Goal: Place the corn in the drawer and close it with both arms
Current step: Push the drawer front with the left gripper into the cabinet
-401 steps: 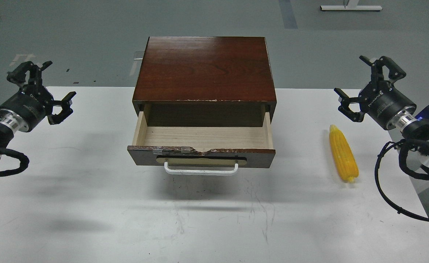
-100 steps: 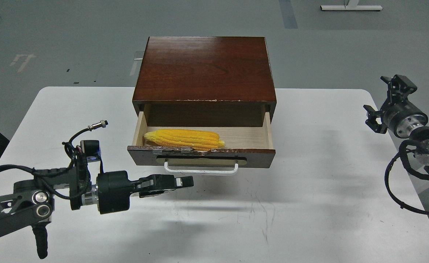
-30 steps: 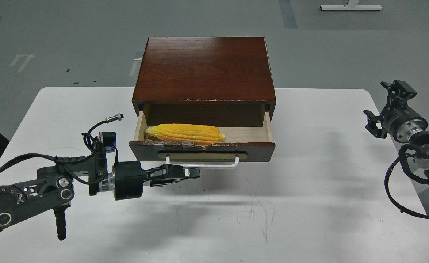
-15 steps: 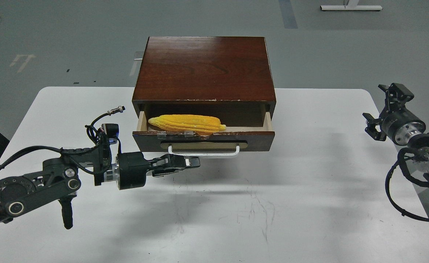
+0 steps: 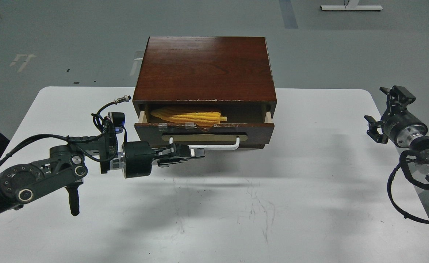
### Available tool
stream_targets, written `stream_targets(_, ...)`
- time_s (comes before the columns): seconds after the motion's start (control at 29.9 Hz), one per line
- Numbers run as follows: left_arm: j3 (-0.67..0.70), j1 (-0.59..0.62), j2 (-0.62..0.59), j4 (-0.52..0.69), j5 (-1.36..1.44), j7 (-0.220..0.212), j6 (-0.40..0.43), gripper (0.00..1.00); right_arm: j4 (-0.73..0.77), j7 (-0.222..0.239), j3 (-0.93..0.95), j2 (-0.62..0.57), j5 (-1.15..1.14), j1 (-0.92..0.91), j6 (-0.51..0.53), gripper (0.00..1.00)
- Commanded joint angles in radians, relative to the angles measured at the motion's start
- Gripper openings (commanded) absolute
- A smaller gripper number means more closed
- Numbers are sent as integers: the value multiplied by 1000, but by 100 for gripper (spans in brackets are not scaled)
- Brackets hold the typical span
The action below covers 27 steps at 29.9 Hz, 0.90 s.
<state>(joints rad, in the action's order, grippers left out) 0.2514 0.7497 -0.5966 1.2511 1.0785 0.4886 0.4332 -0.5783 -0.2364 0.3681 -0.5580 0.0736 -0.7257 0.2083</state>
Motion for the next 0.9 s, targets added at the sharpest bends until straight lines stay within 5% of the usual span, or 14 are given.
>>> stream_targets(0.0,0,5,26,-35,0,0,4,0,0,0,2,-2,0,-1,0,96)
stream_targets(0.87,5,94,153,-217,-6,0,47,0,-1,0,2,-7,0,-12,2,96)
